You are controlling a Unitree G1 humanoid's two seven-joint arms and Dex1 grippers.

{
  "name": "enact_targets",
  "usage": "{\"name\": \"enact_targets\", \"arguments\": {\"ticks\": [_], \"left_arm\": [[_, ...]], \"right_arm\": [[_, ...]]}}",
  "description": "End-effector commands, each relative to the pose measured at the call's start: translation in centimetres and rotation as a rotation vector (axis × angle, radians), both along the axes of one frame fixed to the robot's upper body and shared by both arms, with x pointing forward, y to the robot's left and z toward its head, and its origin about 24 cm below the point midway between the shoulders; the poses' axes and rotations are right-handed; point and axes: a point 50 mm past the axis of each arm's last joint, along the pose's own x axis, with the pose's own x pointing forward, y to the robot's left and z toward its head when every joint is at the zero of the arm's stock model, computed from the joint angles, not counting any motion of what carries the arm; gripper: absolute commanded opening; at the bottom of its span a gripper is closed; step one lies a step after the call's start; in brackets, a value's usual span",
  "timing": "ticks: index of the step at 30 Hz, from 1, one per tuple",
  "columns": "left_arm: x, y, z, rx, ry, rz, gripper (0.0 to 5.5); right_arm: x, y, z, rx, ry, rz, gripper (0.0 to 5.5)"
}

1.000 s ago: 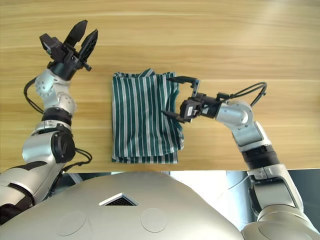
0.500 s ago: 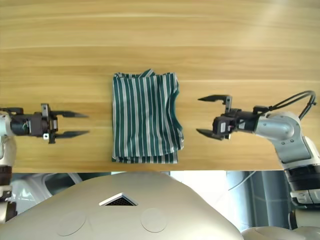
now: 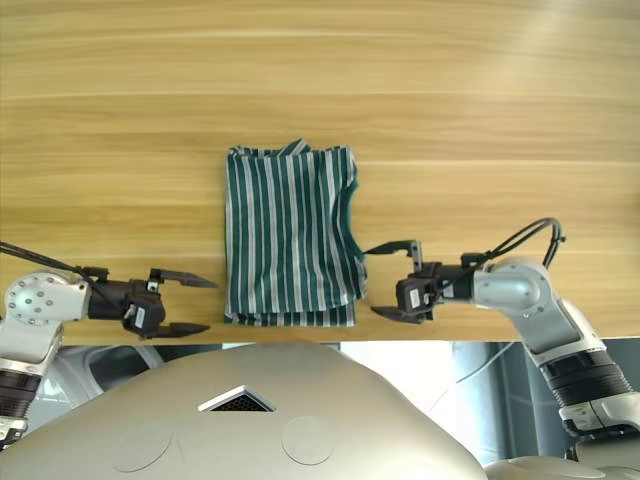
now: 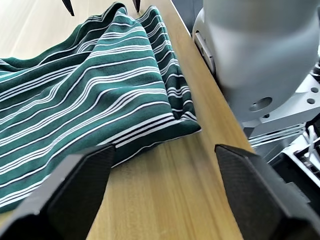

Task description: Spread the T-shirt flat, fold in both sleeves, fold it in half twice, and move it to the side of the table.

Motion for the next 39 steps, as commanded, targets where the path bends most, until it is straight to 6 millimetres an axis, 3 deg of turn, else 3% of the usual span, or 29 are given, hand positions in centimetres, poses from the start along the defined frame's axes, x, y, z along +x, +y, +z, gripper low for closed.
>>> {"name": "enact_targets", "arguments": {"ticks": [1, 5, 16, 20, 39], "left_arm": [[0.4, -1.3, -0.5, -0.001, -0.075, -0.021, 4.41], [0.9, -1.5, -1.7, 0.038, -0.119, -0.018, 5.03], [0.3, -2.0, -2.6, 0.037, -0.122, -0.085, 5.03], [-0.3, -2.0, -2.2, 0.017, -0.095, -0.112, 4.42], [0.7, -1.8, -2.3, 0.013, -0.123, -0.085, 1.36]], "right_arm": [[-0.8, 0.6, -0.4, -0.009, 0.027, 0.041, 5.40], [-1.0, 1.4, -0.7, 0.007, 0.034, 0.069, 5.40], [-1.2, 2.9, -1.0, 0.042, 0.045, 0.121, 5.40], [-1.3, 2.9, -1.2, 0.035, 0.054, 0.124, 5.10], [-1.1, 2.9, -1.1, 0.038, 0.049, 0.120, 1.77]]}}
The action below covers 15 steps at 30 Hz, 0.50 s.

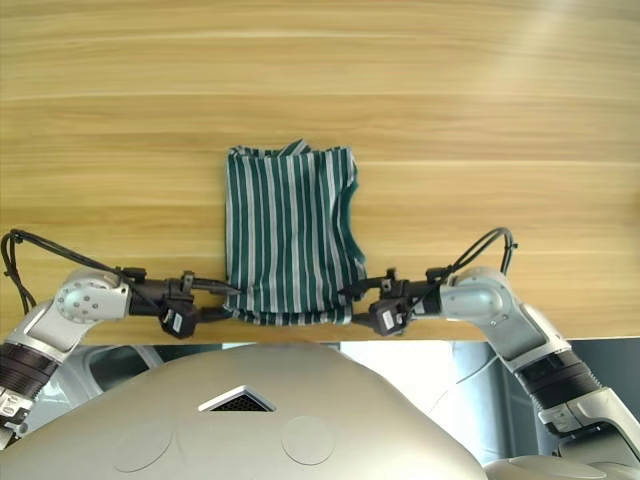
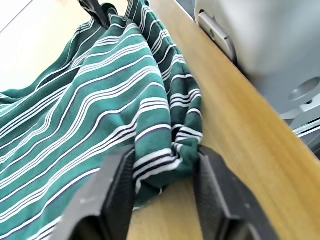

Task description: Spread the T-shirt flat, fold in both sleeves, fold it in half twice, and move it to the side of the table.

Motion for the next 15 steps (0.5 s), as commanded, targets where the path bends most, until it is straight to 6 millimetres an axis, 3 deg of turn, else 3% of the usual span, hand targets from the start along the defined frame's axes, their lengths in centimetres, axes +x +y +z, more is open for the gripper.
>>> {"name": "enact_targets", "arguments": {"ticks": [1, 5, 10, 15], "left_arm": [[0.30, 0.33, -0.35, 0.035, 0.000, 0.005, 1.20], [0.35, 0.16, -0.26, 0.021, 0.000, 0.004, 0.56], [0.12, -0.06, -0.07, 0.000, 0.014, -0.006, 0.32], [0.03, -0.25, 0.16, -0.025, 0.033, -0.008, 0.31]], "right_arm": [[0.27, -0.02, -0.05, -0.010, -0.007, 0.002, 1.58], [0.48, 0.05, -0.07, -0.006, -0.014, -0.001, 0.85], [0.65, 0.27, -0.03, 0.006, -0.022, -0.003, 0.04], [0.74, 0.32, 0.00, 0.011, -0.026, -0.006, 0.01]]}}
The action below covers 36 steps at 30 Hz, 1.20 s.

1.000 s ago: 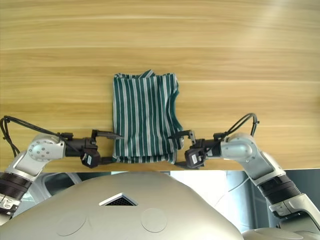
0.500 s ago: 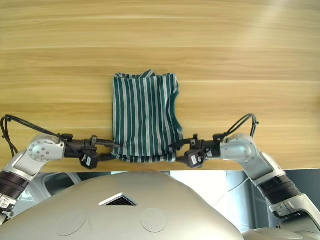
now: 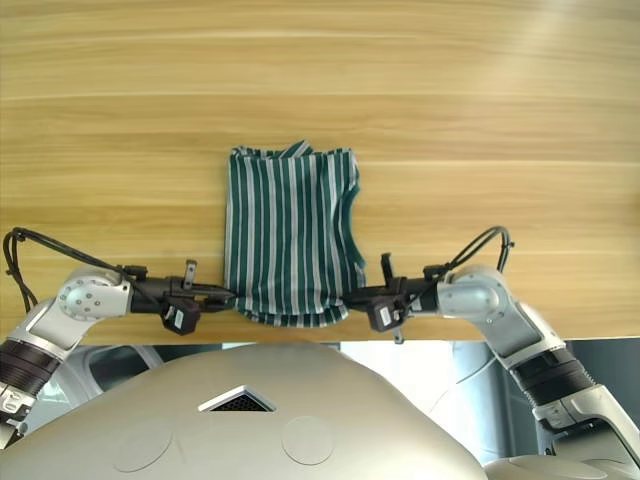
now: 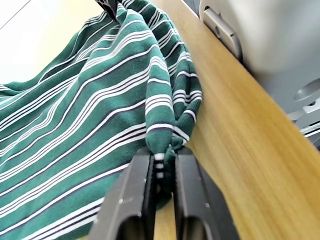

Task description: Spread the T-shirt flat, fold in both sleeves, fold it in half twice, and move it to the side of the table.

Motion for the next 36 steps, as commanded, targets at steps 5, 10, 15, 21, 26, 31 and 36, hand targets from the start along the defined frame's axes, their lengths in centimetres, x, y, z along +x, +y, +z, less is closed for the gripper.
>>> {"name": "enact_targets", "arguments": {"ticks": [5, 10, 15, 21, 26, 31, 36], "left_arm": [[-0.8, -0.1, 1.5, -0.072, 0.087, -0.035, 0.31], [-1.6, 0.8, 2.8, -0.087, 0.136, -0.070, 0.31], [-0.5, 1.6, 4.7, -0.129, 0.056, -0.024, 0.31], [2.3, 2.2, 5.7, -0.165, -0.064, 0.114, 0.31], [5.5, 2.2, 5.7, -0.288, -0.125, 0.287, 0.31], [8.0, 2.1, 5.5, -0.373, -0.162, 0.418, 0.31], [9.8, 2.3, 5.1, -0.414, -0.174, 0.505, 0.31]], "right_arm": [[0.3, -0.3, 0.8, 0.007, -0.017, 0.017, 0.01], [-0.3, -1.3, 2.2, 0.031, -0.009, 0.053, 0.01], [0.1, -2.2, 4.5, 0.081, -0.080, 0.039, 0.01], [3.4, -2.6, 6.4, 0.141, -0.229, -0.089, 0.01], [7.9, -1.7, 5.8, 0.124, -0.319, -0.273, 0.01], [11.9, -0.4, 5.1, 0.080, -0.388, -0.415, 0.01], [13.9, 1.2, 4.7, 0.088, -0.417, -0.439, 0.01]]}}
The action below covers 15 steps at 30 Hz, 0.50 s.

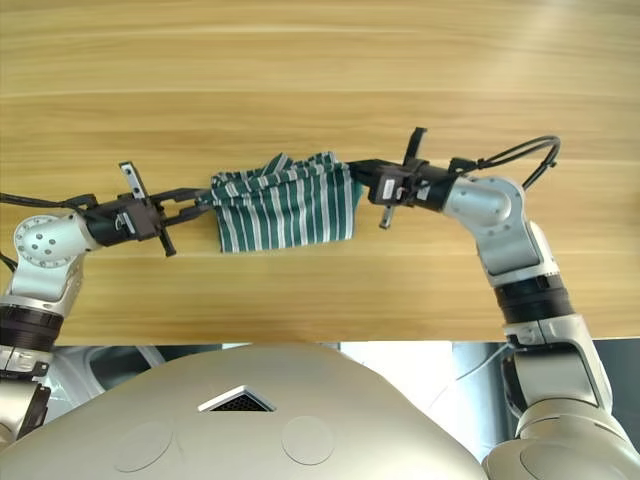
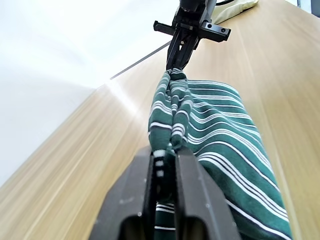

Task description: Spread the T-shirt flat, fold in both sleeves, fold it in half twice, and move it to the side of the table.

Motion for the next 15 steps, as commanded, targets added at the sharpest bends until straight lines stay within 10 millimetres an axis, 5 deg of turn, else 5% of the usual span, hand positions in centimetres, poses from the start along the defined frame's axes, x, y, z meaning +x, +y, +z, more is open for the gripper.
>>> {"name": "enact_targets", "arguments": {"ticks": [1, 15], "left_arm": [[1.7, 0.7, 0.0, -0.032, -0.008, 0.088, 0.31], [6.2, 3.4, -6.8, 0.191, 0.257, 0.388, 0.31]], "right_arm": [[1.6, 0.8, -0.1, -0.007, -0.021, -0.028, 0.01], [5.0, 3.8, -4.7, -0.073, 0.013, -0.127, 0.01]]}}
